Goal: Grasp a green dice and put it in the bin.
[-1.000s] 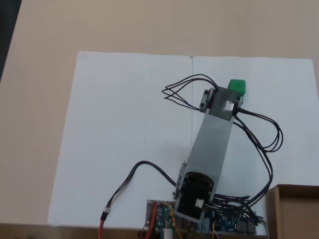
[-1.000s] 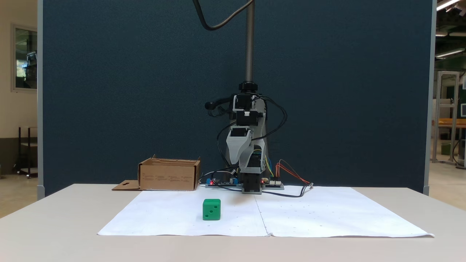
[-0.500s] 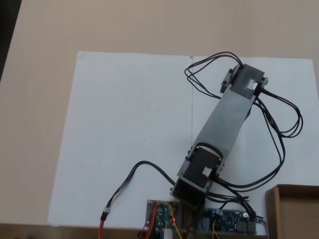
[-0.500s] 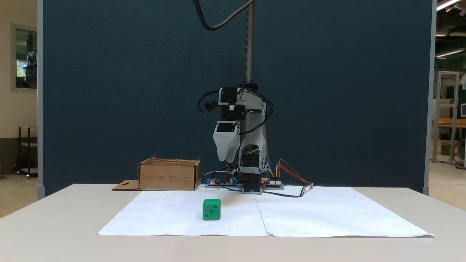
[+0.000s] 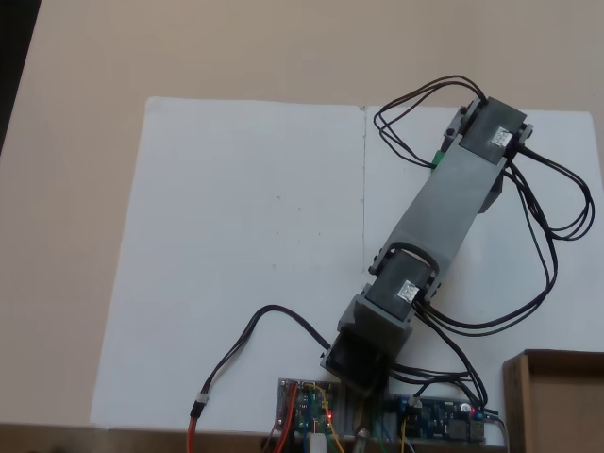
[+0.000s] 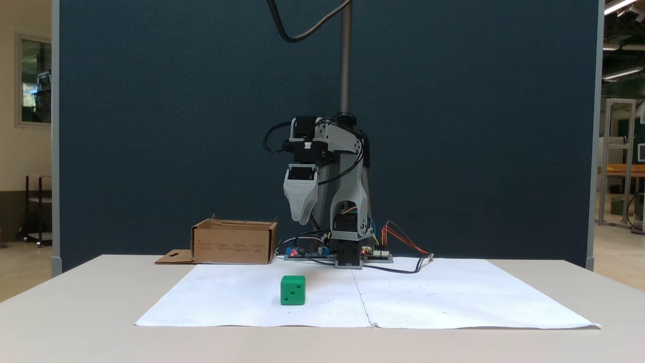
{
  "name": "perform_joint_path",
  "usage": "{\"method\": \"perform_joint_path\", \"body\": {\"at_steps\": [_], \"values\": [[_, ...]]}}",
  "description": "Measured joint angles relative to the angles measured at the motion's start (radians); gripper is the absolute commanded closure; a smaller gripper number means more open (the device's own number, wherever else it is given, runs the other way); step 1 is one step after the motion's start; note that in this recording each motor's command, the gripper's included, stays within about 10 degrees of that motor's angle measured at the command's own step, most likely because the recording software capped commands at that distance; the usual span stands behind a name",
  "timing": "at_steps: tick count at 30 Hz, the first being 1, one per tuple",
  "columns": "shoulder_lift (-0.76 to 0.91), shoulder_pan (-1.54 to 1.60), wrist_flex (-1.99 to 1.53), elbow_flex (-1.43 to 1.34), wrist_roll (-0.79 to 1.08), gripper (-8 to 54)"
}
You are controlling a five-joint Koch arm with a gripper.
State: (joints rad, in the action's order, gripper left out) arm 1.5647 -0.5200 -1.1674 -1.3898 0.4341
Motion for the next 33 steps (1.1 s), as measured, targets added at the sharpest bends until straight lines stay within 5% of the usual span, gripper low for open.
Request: {"method": "perform_joint_path", "body": {"at_steps": [33], "values": [[-0.492, 0.061, 0.204, 0.190, -0.011, 2.5]]}}
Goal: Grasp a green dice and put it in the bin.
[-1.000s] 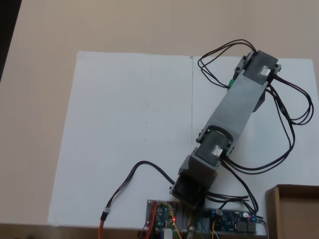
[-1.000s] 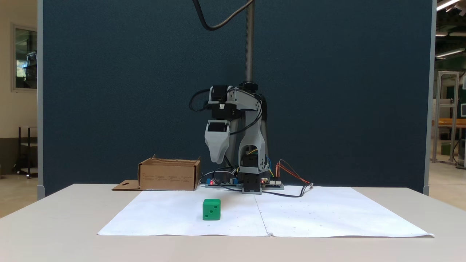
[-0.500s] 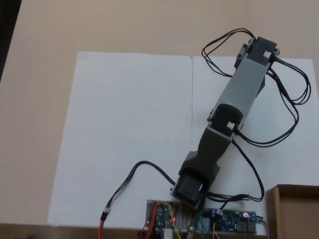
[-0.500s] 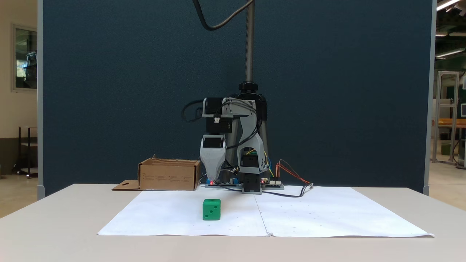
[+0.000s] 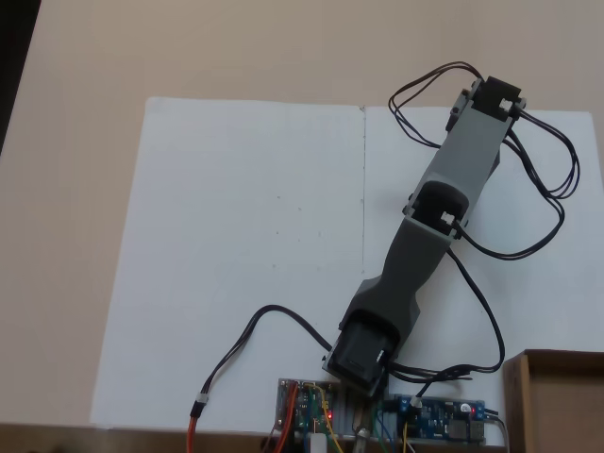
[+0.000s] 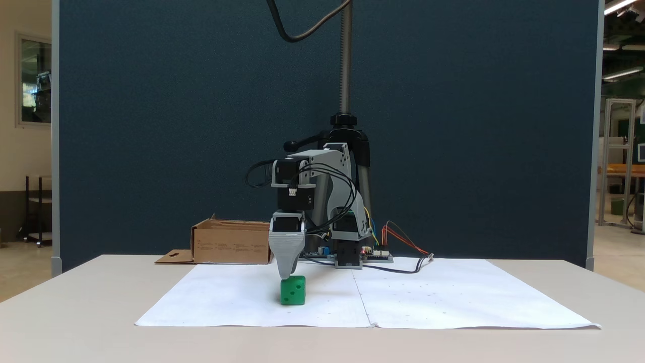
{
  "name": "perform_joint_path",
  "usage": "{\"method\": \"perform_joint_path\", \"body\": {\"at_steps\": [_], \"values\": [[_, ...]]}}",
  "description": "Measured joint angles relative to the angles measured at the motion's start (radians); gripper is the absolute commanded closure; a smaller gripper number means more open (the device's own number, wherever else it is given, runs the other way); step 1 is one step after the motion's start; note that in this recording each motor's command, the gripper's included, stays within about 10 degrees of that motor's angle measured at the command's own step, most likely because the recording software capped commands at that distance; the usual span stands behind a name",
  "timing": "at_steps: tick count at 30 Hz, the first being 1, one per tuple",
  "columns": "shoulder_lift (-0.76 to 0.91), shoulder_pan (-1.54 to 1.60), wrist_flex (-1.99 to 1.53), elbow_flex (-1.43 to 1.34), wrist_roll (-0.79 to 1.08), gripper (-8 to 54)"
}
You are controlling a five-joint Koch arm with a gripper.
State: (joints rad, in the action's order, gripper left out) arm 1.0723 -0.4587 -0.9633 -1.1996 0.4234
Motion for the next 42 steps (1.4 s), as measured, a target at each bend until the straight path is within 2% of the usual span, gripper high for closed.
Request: {"method": "perform_joint_path", "body": {"at_steps": [12, 34, 42], "values": [[-0.106, 0.005, 0.075, 0.000, -0.015, 3.5], [-0.126, 0.038, 0.081, 0.000, -0.067, 4.4], [-0.126, 0.038, 0.081, 0.000, -0.067, 14.1]]}}
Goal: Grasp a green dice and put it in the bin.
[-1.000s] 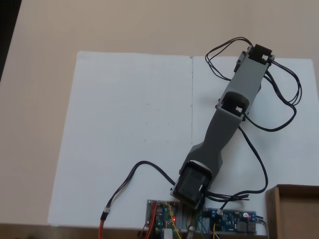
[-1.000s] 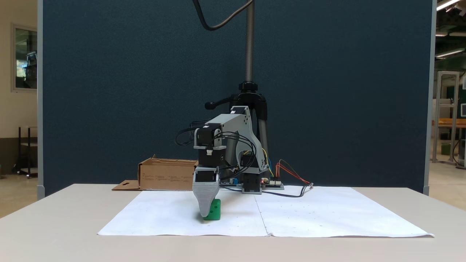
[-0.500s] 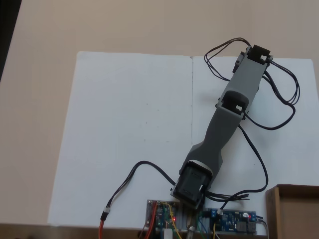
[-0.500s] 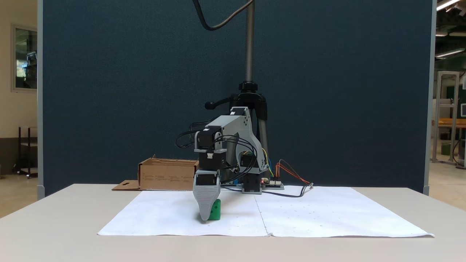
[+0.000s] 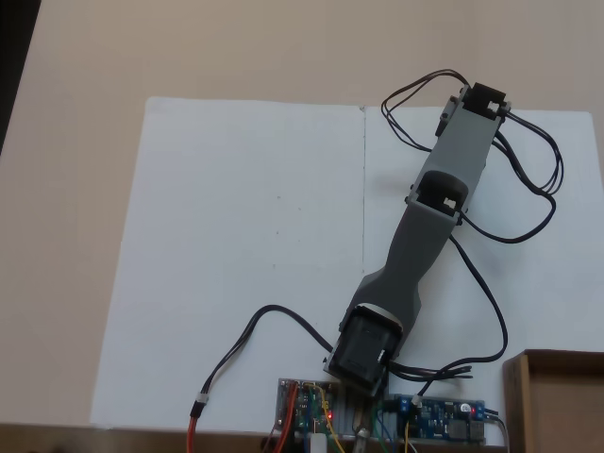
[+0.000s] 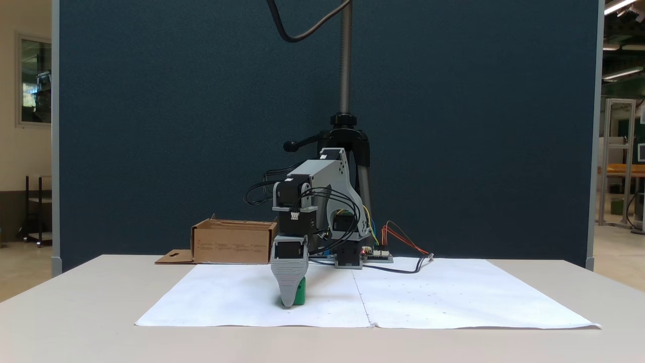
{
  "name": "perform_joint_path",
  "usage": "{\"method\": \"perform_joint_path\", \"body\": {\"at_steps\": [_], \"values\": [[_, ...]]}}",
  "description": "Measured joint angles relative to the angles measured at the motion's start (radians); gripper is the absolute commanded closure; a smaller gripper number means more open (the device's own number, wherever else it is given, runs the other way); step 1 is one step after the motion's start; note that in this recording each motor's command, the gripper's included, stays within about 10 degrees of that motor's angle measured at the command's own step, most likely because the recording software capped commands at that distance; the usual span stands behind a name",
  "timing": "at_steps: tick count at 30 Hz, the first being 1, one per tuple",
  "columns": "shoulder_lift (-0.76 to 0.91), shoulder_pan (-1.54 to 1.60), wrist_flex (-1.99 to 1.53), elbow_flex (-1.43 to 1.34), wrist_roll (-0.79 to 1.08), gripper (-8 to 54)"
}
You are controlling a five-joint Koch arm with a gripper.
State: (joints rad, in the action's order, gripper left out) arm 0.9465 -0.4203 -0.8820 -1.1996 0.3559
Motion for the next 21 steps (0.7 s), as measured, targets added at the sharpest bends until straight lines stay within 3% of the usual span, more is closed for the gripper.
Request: {"method": "perform_joint_path", "body": {"at_steps": [4, 10, 16, 21], "values": [[-0.002, 0.000, 0.000, 0.000, 0.000, 17.8], [-0.005, 0.003, 0.017, 0.002, 0.000, 33.5], [-0.005, 0.005, 0.018, 0.002, -0.034, 33.5], [0.034, -0.011, 0.006, -0.002, -0.172, 33.5]]}}
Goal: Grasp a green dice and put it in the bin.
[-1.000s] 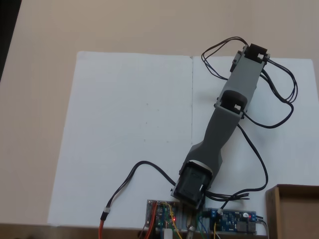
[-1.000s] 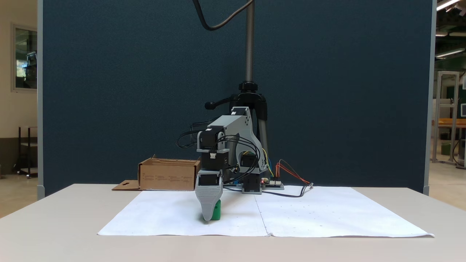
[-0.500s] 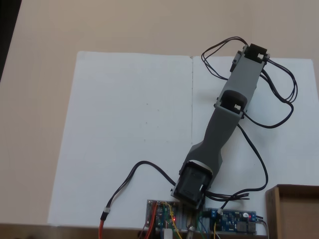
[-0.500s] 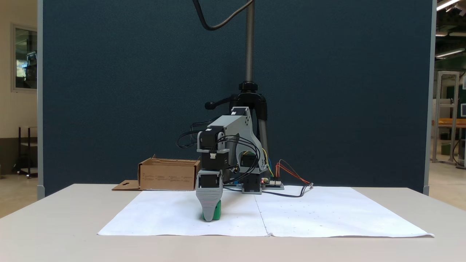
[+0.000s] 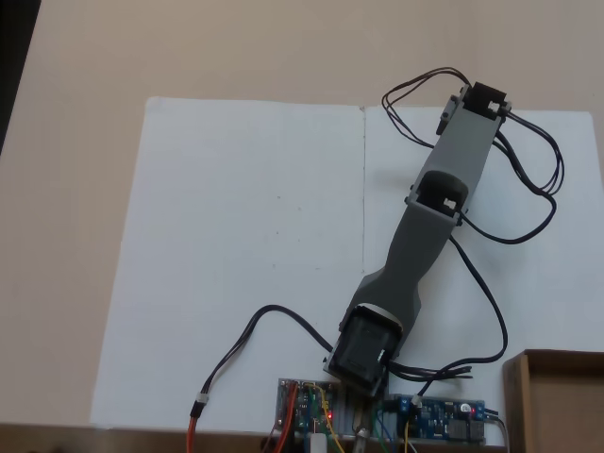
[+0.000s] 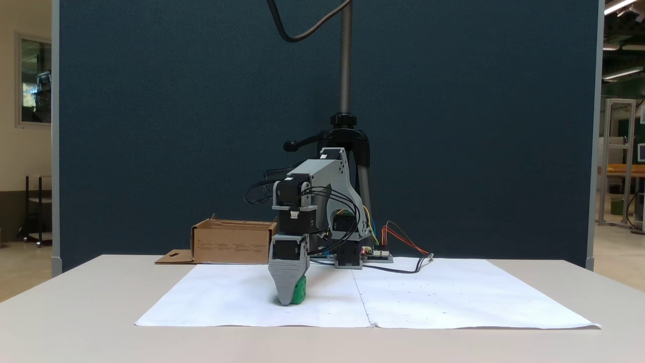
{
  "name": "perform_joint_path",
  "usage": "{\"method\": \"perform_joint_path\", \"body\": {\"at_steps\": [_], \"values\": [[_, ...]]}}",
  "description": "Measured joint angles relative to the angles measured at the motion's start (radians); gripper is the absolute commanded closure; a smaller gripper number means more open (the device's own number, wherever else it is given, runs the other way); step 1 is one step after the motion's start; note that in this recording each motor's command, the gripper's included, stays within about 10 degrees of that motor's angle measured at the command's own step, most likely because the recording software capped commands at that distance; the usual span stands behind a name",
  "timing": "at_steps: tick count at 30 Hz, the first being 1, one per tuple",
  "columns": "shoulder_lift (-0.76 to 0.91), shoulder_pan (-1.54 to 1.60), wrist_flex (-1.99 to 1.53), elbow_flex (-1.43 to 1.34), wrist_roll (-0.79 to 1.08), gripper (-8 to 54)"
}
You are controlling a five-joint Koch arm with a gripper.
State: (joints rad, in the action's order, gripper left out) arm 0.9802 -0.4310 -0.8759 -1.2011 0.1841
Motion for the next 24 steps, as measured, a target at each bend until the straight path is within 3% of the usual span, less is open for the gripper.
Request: {"method": "perform_joint_path", "body": {"at_steps": [11, 24], "values": [[0.460, -0.078, -0.183, 0.020, -0.212, 33.5], [0.486, -0.575, -0.161, 0.170, -0.201, 33.5]]}}
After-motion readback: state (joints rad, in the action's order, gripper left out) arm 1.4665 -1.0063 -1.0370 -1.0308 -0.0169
